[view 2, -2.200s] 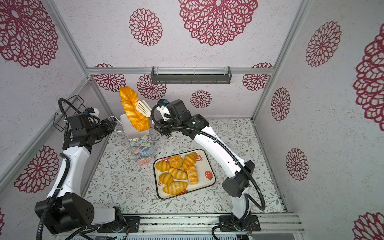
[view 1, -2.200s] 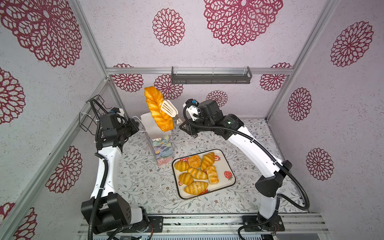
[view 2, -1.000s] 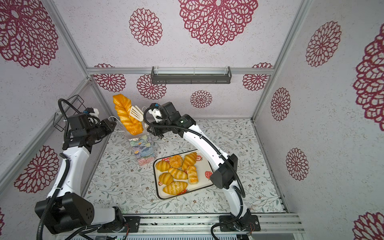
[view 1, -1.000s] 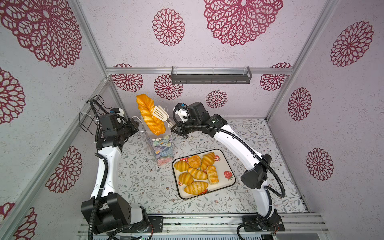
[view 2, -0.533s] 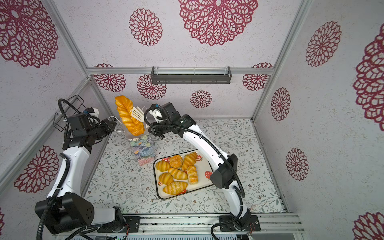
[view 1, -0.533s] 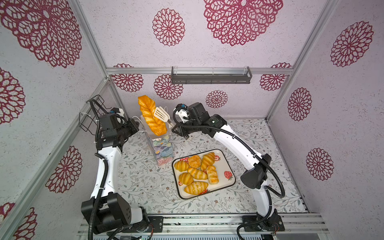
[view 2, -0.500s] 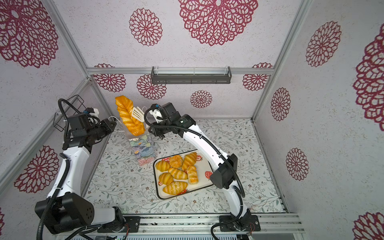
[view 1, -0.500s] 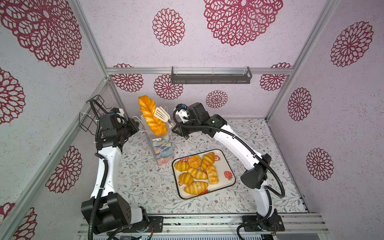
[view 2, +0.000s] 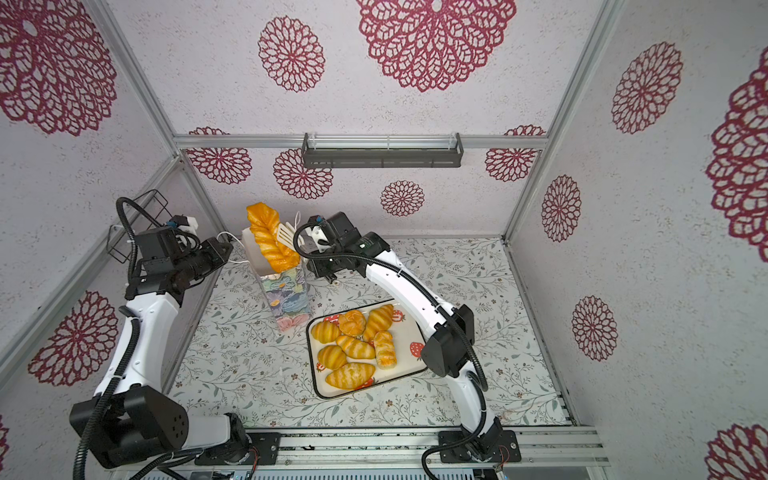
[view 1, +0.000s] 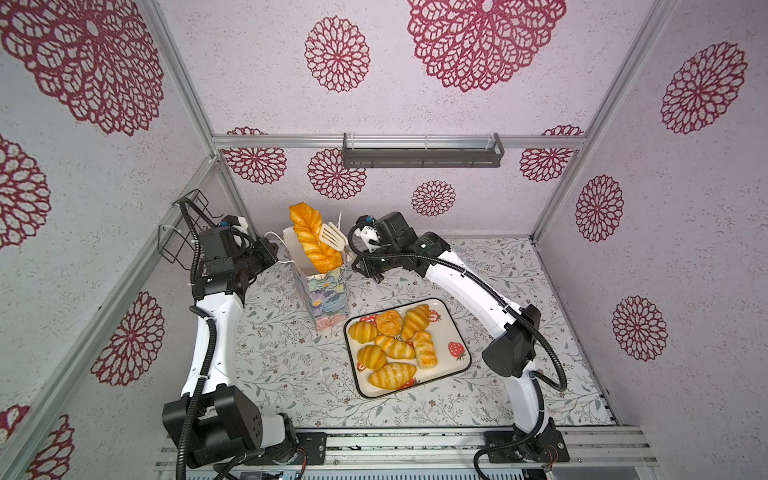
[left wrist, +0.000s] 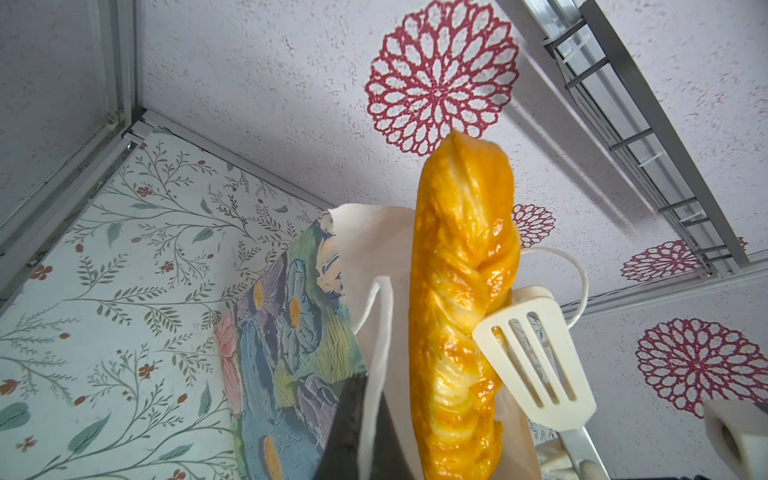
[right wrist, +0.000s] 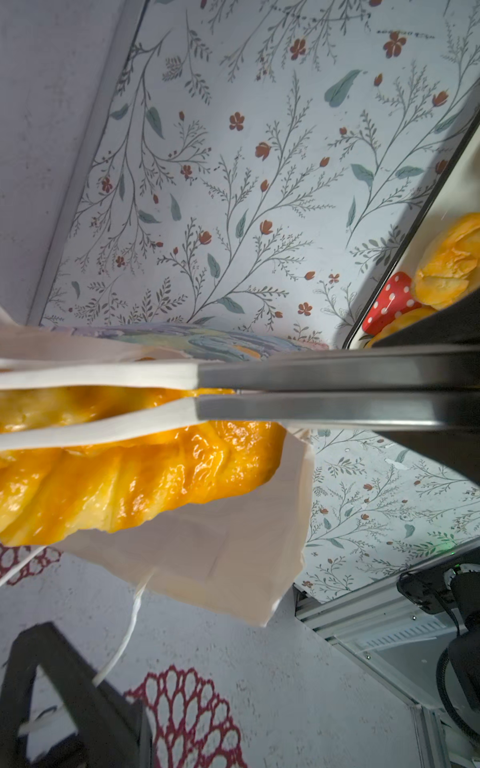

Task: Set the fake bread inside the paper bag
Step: 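Lower the twisted loaf into the bag's opening beside the left gripper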

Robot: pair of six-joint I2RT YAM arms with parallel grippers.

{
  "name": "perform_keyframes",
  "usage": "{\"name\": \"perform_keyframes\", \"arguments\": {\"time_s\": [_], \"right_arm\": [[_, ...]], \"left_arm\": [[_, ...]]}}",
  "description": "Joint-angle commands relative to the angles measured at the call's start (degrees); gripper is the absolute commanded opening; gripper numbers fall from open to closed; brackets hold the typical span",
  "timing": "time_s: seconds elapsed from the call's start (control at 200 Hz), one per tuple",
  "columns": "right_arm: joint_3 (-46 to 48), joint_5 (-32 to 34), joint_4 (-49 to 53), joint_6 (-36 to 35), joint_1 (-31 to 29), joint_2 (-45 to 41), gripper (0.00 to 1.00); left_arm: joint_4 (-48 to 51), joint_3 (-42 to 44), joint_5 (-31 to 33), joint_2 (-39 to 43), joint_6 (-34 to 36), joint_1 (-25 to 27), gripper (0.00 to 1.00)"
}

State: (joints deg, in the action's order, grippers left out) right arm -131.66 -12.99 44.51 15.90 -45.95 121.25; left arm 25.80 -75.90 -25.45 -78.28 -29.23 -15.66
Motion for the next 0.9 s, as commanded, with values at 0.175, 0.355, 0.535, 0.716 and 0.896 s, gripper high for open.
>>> {"name": "perform_keyframes", "arguments": {"time_s": [0.175, 0.355, 0.535, 0.716, 0.896], "right_arm": [[3.75, 2.65, -5.56, -1.72, 0.78, -8.97, 0.23], [5.26, 2.82, -6.57, -1.33, 0.78, -10.16, 0.23], [5.71, 0.22, -7.68, 0.12, 0.56, -9.79, 0.23], [6.85, 0.31, -7.85, 0.47, 0.17, -9.7, 0.24], [8.98, 0.07, -9.38, 1.11, 0.08, -10.29, 0.25]], "left_arm": [[-0.49, 0.58, -0.48, -0.83, -0.17, 0.49, 0.0], [-0.05, 0.49, 0.18, -1.04, 0.18, 1.24, 0.0], [1.0, 0.31, 2.04, -0.82, 0.72, 1.16, 0.0], [1.38, 0.14, 2.17, -1.0, 0.59, 1.19, 0.0], [1.18, 0.22, 1.65, -0.91, 0.41, 1.24, 0.0]]}}
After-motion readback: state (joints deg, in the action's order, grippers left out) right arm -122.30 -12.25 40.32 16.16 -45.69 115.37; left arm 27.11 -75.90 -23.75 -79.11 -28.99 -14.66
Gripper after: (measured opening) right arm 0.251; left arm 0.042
